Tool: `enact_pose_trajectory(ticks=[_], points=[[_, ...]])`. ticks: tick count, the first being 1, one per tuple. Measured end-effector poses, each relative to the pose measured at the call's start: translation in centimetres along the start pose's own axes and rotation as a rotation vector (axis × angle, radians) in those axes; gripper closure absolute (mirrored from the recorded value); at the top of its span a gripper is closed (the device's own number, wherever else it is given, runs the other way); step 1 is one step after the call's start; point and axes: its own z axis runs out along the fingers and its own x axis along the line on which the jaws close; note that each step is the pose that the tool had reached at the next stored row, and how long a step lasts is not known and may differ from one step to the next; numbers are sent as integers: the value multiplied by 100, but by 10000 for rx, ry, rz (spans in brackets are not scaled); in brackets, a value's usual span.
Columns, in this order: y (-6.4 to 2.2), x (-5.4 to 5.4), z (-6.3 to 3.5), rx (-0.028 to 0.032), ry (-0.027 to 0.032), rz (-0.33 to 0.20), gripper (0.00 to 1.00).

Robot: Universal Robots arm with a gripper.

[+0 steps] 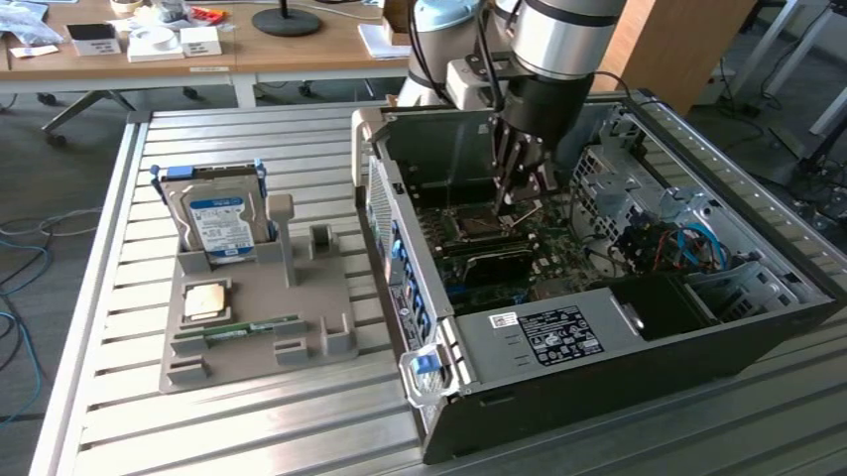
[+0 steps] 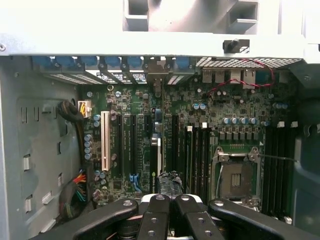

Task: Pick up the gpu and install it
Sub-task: 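Press down on the gpu until it lock into place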

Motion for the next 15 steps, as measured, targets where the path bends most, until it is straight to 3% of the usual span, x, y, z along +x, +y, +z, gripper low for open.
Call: enact_pose_trajectory(ticks=[6, 15], points=[[-1, -1, -62, 1, -1, -1, 89], [-1, -1, -62, 1, -1, -1, 89]])
